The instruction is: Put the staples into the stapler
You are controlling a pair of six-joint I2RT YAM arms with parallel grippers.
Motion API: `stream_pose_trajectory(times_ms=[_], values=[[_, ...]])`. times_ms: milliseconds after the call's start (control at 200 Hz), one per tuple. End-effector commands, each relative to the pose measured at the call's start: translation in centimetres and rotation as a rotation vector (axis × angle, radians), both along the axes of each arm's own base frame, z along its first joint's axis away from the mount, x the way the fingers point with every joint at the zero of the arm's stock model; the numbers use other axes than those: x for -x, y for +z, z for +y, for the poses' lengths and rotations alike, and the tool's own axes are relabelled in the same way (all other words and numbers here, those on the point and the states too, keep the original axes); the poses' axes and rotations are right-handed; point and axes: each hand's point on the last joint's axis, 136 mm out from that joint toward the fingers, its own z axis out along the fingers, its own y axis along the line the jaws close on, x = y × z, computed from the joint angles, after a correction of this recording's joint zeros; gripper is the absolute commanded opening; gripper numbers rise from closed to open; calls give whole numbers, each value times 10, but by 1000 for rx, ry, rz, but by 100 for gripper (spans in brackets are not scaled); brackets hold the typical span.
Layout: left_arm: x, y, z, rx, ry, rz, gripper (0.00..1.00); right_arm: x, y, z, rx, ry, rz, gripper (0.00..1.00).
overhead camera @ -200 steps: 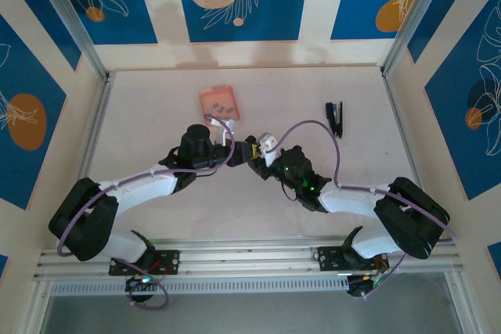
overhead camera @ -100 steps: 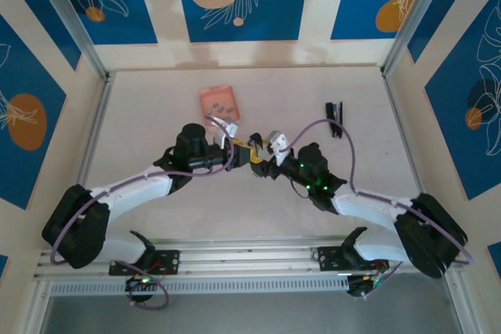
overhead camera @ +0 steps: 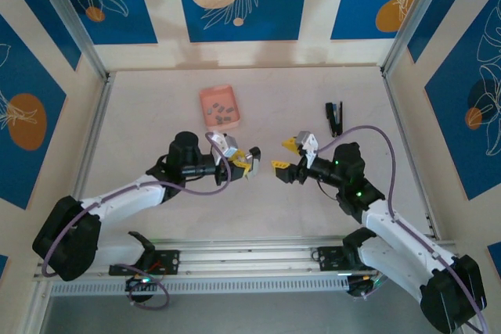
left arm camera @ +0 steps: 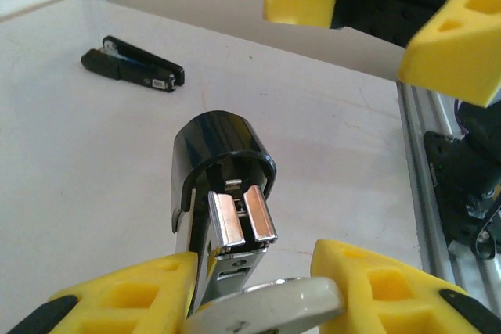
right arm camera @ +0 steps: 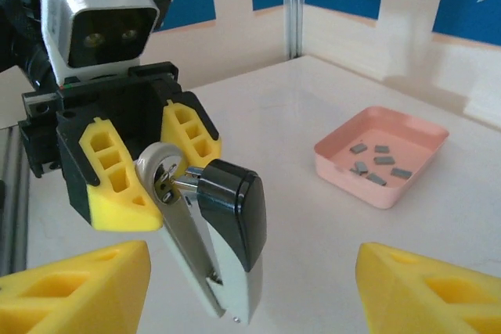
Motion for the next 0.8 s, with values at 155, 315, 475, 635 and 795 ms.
stream_pose_trajectory(times_ms=[155,315,475,635,795], values=[[26,32,-4,60,-196,-318,0,17,-12,15,107,84,41,73],[29,33,-3,47,-204,-367,0,5,-5,21,104,57,163,73],[30,30,-5,28,-208,-377,0,1,1,33,53,41,276,77],[31,31,-7,28,-210,-387,0,-1,-5,44,60,31,359,81],[34,32,-9,31,-218,-388,0,-3,-9,52,59,44,440,82]])
